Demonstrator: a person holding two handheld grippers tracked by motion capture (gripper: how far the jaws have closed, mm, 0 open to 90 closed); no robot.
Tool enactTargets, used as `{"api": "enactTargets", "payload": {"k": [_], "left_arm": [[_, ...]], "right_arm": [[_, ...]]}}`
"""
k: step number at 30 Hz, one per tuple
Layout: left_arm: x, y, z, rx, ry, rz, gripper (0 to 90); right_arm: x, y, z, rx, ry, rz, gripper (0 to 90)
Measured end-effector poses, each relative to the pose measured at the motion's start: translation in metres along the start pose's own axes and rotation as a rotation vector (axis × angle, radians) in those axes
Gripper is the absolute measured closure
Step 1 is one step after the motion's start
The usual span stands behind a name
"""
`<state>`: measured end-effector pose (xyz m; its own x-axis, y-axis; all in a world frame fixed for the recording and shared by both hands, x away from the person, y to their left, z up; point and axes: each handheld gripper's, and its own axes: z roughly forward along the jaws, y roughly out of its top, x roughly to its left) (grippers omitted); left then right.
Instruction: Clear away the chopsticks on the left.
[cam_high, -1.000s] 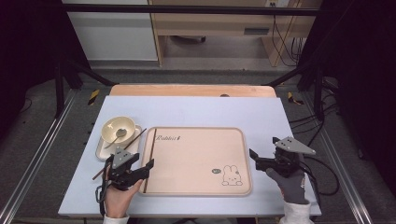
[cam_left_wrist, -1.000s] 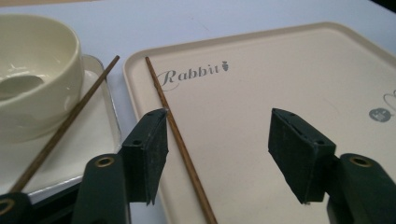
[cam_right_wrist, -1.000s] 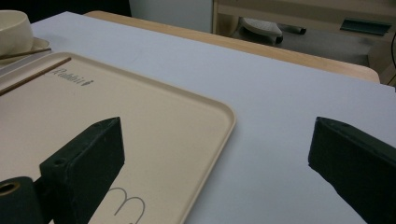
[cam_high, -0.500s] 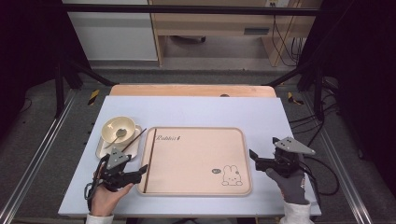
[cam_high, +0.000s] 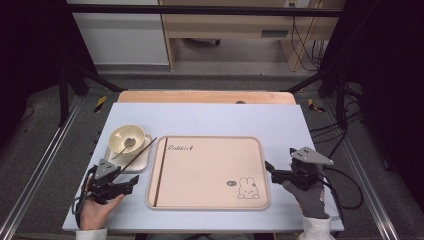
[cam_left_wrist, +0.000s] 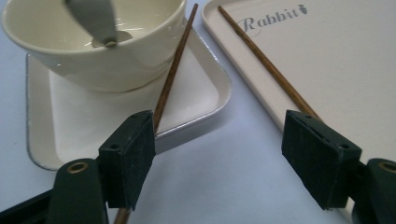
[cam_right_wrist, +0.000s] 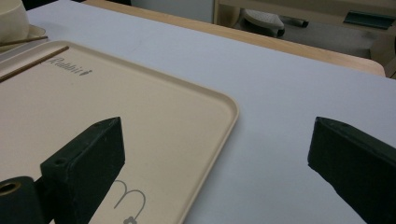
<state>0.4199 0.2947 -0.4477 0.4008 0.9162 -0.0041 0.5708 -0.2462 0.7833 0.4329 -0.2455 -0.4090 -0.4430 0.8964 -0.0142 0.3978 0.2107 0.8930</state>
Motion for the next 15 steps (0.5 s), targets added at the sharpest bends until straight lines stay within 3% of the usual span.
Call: {"api": "enactTargets", "payload": {"k": [1, 3, 5, 15], "left_arm": [[0.004, 0.001, 0.000, 0.008, 0.002, 0.022, 25.8], [0.008, 0.001, 0.002, 0.006, 0.014, -0.001, 26.1], [0.014, 0.002, 0.003, 0.016, 0.014, 0.028, 26.4], [0.028, 0.008, 0.014, 0.029, 0.025, 0.041, 34.3]], "right_arm": [[0.000, 0.000, 0.000, 0.000, -0.001, 0.000, 4.2], [0.000, 0.000, 0.000, 0.000, -0.001, 0.001, 4.2], [0.000, 0.000, -0.001, -0.003, -0.003, 0.003, 4.3], [0.001, 0.000, 0.001, 0.005, -0.003, 0.002, 4.5]]}}
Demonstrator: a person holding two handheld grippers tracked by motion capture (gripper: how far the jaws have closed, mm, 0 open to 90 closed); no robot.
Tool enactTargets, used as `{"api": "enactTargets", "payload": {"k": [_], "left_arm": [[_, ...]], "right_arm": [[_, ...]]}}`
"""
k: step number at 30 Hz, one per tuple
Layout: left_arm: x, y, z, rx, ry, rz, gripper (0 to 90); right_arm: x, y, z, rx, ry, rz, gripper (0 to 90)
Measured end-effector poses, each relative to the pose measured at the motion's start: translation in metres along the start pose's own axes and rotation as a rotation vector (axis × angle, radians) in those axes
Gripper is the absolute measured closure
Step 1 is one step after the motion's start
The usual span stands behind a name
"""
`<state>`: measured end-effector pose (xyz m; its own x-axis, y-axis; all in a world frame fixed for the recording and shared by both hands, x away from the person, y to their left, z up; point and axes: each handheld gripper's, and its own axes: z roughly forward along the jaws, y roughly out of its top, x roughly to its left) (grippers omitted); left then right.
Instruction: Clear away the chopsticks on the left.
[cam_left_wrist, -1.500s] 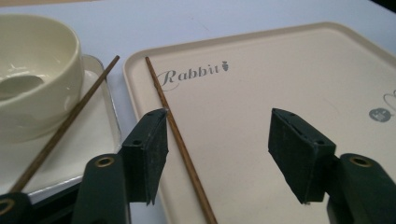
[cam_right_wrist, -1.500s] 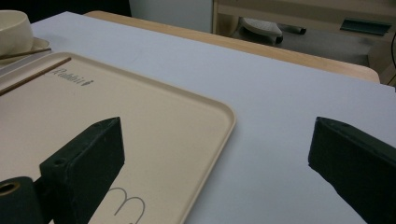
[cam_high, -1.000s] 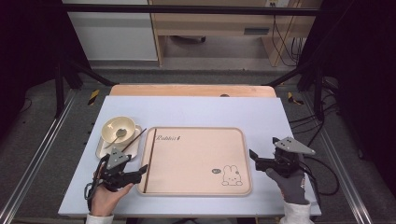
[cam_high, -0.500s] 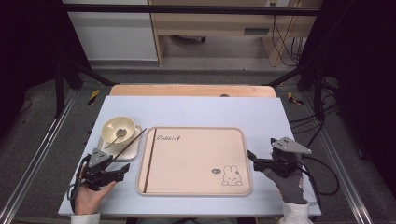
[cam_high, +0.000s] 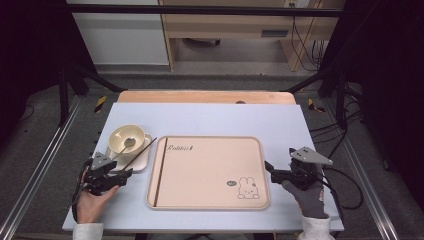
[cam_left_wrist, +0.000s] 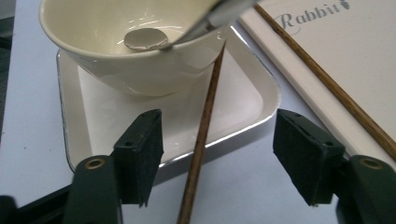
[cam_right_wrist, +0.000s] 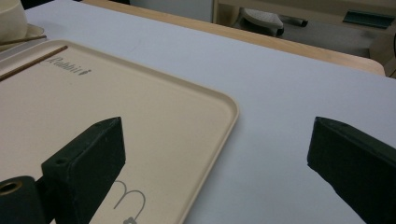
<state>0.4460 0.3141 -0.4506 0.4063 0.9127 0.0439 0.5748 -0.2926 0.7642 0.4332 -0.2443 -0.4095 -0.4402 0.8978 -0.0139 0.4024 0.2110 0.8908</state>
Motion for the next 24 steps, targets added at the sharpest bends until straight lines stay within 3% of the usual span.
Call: {"api": "enactTargets", "payload": {"k": [12, 24], "left_arm": [[0.011, 0.001, 0.017, 0.019, 0.014, -0.006, 62.0], [0.012, 0.001, 0.027, 0.017, -0.034, -0.019, 75.4]], "right_arm": [[-0.001, 0.000, -0.002, -0.004, -0.006, -0.002, 4.5], [0.001, -0.001, 0.002, 0.004, -0.003, -0.009, 4.6]]}}
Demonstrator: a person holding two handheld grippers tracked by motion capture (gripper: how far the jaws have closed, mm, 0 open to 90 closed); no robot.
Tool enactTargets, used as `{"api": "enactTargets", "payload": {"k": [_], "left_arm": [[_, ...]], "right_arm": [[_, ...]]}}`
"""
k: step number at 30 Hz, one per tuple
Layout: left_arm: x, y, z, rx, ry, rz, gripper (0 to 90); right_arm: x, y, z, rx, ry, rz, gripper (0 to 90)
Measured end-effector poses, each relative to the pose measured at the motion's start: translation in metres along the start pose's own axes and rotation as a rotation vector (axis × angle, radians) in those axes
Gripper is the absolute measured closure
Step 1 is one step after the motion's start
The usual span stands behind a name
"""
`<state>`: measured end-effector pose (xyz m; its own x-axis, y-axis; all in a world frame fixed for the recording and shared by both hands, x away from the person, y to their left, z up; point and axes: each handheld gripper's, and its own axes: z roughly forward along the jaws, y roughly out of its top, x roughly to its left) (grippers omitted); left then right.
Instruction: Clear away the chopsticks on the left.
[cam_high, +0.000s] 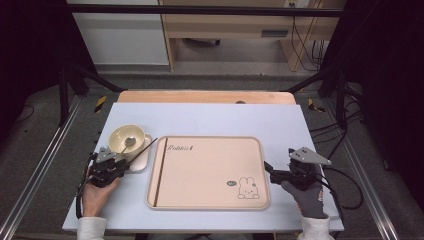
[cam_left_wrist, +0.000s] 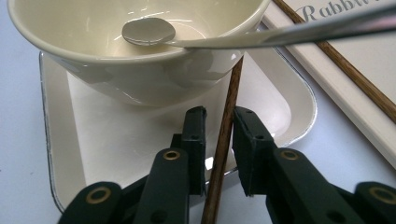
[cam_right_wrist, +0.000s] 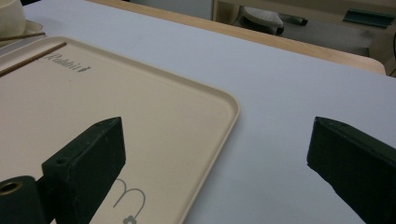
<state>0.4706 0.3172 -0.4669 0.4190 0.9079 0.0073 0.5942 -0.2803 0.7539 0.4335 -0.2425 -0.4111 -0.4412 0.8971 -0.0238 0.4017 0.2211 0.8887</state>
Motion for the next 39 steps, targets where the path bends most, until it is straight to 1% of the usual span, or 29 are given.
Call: {"api": "enactTargets", "payload": {"k": [2, 5, 11, 15, 17, 18, 20, 24, 25, 30, 33, 36, 39], "left_arm": [[0.000, 0.000, 0.000, 0.001, -0.003, -0.002, 78.4], [0.002, -0.001, -0.001, 0.007, -0.009, 0.008, 79.4], [-0.001, -0.002, -0.001, -0.011, -0.041, -0.002, 82.3], [-0.004, -0.002, -0.004, -0.010, -0.047, 0.015, 84.1], [-0.005, -0.002, -0.005, -0.012, -0.050, 0.012, 84.6], [-0.006, -0.002, -0.007, -0.005, -0.054, 0.015, 84.7], [-0.007, -0.002, -0.007, -0.010, -0.047, 0.019, 84.9], [-0.010, -0.002, -0.009, -0.006, -0.054, 0.017, 85.0], [-0.011, -0.002, -0.010, -0.001, -0.055, 0.021, 85.0], [-0.018, -0.001, -0.013, -0.006, -0.049, 0.036, 85.0], [-0.021, 0.000, -0.017, -0.015, -0.049, 0.040, 85.0], [-0.025, 0.001, -0.020, -0.037, -0.048, 0.039, 85.1], [-0.028, 0.001, -0.023, -0.037, -0.046, 0.042, 85.1]], "right_arm": [[0.000, 0.000, 0.000, 0.001, -0.001, 0.002, 4.6], [0.000, 0.000, 0.000, 0.000, -0.002, -0.001, 4.6], [0.000, 0.000, 0.000, 0.000, 0.000, 0.001, 4.6], [0.000, 0.000, -0.001, -0.001, -0.001, -0.001, 4.6], [0.000, 0.000, -0.001, -0.005, 0.000, 0.001, 4.6], [-0.001, 0.000, -0.001, -0.003, -0.001, 0.002, 4.6], [0.000, 0.000, -0.001, -0.002, 0.000, 0.001, 4.6], [-0.001, 0.000, -0.002, -0.004, 0.000, -0.002, 4.5], [0.000, 0.000, -0.002, -0.007, 0.000, 0.004, 4.6], [-0.002, 0.001, -0.005, -0.014, -0.002, 0.003, 4.5], [-0.002, 0.001, -0.005, -0.014, -0.002, 0.002, 4.4], [-0.001, 0.001, -0.004, -0.011, -0.003, 0.003, 4.3], [-0.001, 0.001, -0.004, -0.010, -0.003, 0.003, 4.3]]}}
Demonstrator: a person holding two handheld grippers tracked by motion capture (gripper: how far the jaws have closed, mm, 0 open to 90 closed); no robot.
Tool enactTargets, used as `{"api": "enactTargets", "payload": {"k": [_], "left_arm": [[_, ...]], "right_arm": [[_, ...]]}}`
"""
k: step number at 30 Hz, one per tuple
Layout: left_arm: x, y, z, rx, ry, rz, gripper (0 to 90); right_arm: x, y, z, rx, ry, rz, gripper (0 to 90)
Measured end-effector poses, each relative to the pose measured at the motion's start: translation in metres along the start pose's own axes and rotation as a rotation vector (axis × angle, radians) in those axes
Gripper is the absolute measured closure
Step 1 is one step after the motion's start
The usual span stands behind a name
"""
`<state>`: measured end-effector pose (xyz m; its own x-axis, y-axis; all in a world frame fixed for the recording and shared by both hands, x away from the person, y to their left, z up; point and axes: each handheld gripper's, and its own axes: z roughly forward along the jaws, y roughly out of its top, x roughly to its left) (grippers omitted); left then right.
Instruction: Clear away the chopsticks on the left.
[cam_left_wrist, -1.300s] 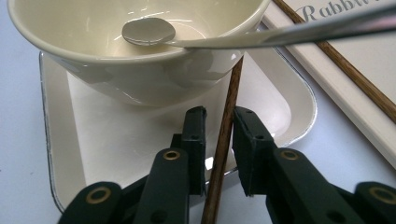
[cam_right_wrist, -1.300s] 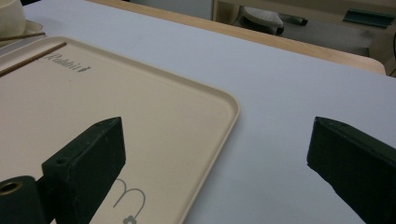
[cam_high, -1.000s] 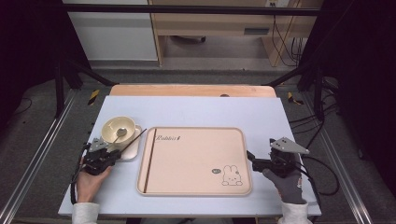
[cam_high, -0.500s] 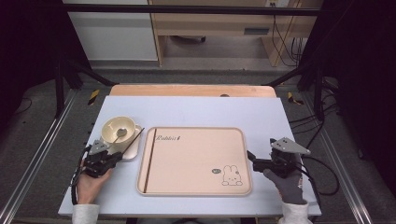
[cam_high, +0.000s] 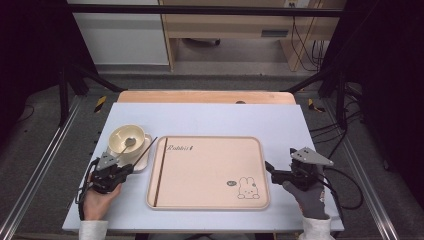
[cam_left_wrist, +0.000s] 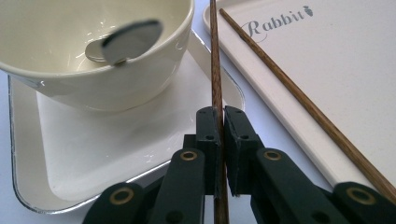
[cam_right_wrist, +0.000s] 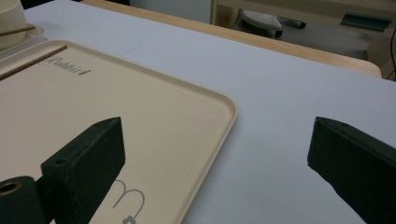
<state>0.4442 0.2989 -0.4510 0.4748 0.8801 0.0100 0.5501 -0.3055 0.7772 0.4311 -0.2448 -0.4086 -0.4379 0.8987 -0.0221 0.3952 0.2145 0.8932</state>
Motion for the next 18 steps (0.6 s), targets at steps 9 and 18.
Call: {"api": "enactTargets", "payload": {"k": [9, 18], "left_arm": [[-0.008, 0.001, -0.006, -0.025, 0.011, -0.010, 85.1], [-0.020, 0.006, -0.017, -0.064, 0.028, -0.031, 85.1]], "right_arm": [[-0.001, 0.000, 0.000, -0.002, -0.001, -0.002, 4.0], [-0.001, 0.000, -0.001, -0.005, -0.001, -0.003, 3.5]]}}
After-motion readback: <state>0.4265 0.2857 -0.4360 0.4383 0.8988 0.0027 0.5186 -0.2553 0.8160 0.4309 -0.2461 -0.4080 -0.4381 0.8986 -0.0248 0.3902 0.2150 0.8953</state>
